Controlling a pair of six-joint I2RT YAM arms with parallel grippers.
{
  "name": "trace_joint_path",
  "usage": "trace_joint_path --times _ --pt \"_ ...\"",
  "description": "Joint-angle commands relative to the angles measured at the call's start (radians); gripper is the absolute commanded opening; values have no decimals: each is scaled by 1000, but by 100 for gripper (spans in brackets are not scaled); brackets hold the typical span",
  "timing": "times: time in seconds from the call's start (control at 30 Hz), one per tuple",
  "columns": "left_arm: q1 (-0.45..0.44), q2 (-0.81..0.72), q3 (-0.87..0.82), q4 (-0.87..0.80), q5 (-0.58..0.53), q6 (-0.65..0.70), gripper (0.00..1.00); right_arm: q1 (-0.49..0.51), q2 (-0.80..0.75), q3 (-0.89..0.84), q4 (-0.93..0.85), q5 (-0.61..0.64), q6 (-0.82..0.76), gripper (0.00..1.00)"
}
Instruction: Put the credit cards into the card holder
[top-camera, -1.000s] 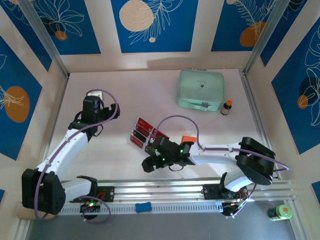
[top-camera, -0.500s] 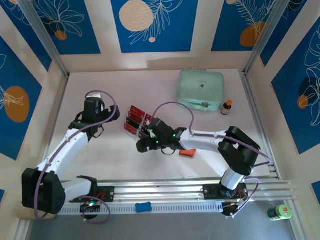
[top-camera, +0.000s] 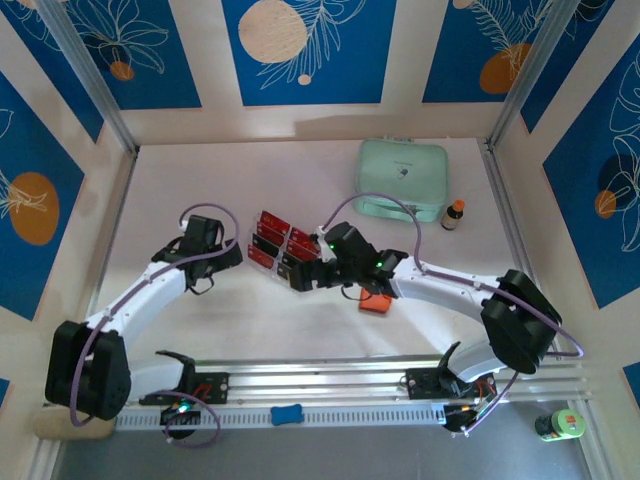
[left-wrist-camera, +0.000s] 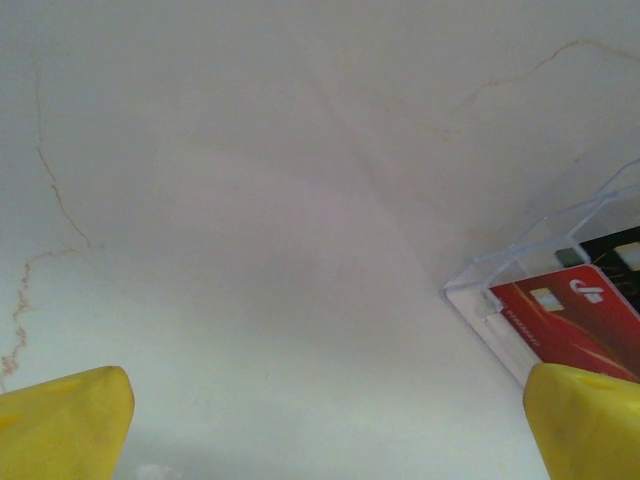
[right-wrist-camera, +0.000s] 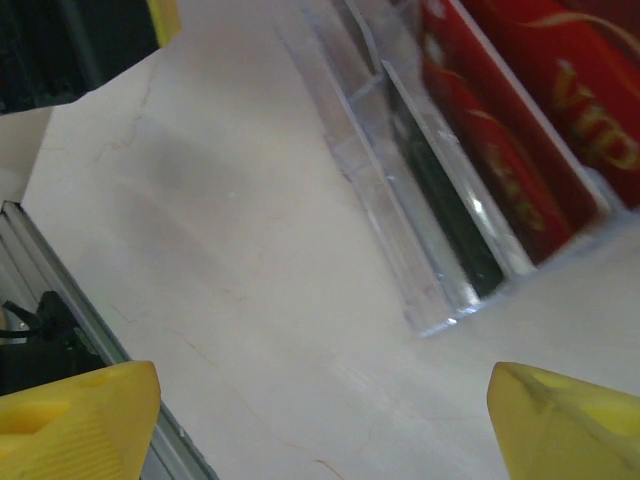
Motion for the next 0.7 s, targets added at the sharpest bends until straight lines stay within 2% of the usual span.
trace_joint_path --times 0.0,0.67 --pt "-22 42 -6 -14 -38 -13 100 -22 -36 -36 -22 -27 -3 86" --pt "-76 383 157 67 -103 66 100 -90 -214 -149 -81 -19 8 86"
